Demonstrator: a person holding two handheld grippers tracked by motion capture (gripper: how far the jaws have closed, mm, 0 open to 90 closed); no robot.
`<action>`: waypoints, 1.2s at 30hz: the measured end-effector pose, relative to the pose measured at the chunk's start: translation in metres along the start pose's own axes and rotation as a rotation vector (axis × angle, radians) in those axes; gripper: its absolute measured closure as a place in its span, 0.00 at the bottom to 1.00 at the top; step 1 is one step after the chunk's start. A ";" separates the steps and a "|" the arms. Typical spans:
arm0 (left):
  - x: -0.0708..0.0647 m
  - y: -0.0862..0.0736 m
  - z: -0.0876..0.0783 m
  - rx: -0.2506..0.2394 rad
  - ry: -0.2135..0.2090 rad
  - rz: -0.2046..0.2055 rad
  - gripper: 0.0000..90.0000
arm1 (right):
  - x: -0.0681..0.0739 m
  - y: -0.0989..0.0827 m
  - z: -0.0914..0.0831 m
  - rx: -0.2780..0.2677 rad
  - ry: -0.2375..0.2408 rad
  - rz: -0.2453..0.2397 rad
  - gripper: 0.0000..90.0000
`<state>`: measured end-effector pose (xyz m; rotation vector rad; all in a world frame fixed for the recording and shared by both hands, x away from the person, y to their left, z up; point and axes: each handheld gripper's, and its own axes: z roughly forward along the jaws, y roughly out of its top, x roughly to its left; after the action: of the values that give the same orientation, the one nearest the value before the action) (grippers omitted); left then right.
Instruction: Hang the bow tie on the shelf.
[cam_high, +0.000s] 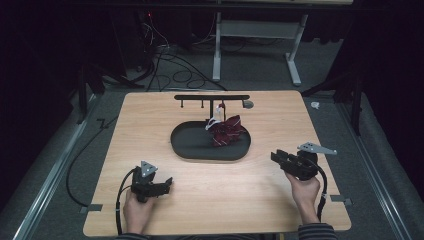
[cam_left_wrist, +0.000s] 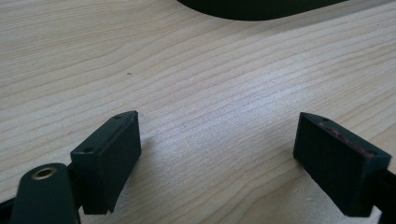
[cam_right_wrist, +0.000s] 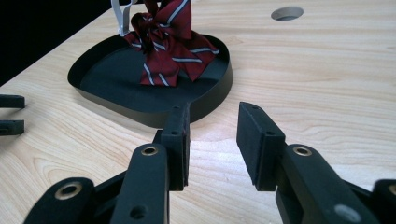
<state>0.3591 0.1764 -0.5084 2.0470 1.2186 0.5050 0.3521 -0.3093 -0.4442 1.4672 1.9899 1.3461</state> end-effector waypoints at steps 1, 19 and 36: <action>0.000 0.000 0.000 0.000 0.000 0.000 0.17 | 0.000 -0.001 0.001 0.003 0.001 0.001 0.74; 0.000 0.000 0.000 0.000 0.000 0.000 0.17 | 0.007 -0.008 0.012 0.036 0.006 -0.013 0.74; 0.000 0.000 0.000 0.000 0.000 0.000 0.17 | 0.015 -0.015 0.022 0.049 0.007 -0.021 0.75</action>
<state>0.3591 0.1765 -0.5084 2.0474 1.2184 0.5047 0.3536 -0.2860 -0.4639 1.4604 2.0510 1.3037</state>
